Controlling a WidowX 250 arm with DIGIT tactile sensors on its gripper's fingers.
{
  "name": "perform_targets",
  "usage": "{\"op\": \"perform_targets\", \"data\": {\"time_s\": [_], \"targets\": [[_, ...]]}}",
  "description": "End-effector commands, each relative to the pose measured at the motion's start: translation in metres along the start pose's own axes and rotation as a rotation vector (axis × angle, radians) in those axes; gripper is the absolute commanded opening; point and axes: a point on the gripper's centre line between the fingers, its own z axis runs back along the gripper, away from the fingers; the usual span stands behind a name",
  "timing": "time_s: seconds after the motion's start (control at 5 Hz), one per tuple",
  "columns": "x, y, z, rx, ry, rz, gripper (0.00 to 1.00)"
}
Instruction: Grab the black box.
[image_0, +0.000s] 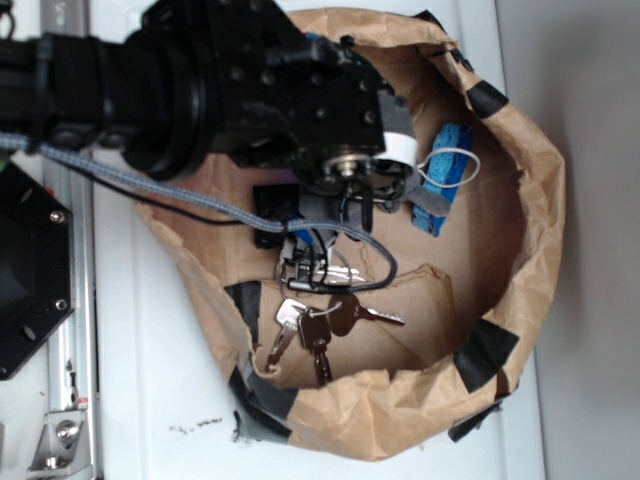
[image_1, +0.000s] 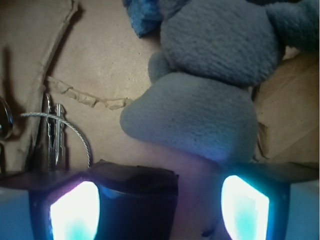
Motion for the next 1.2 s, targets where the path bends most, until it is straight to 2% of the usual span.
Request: {"op": "perform_targets", "data": {"time_s": [0.0,0.2,0.4,0.6,1.0], "targets": [[-0.018,-0.013,-0.008,-0.005,0.019,-0.028,1.00],[-0.037,-0.020,-0.017,-0.007,0.031,-0.063,1.00],[-0.039,-0.023,-0.019,-0.013,0.016,-0.071,1.00],[-0.038,-0.021,-0.019,-0.021,0.018,-0.048,0.00],[-0.030,-0.021,-0.011,-0.039,0.017,-0.023,0.00]]}}
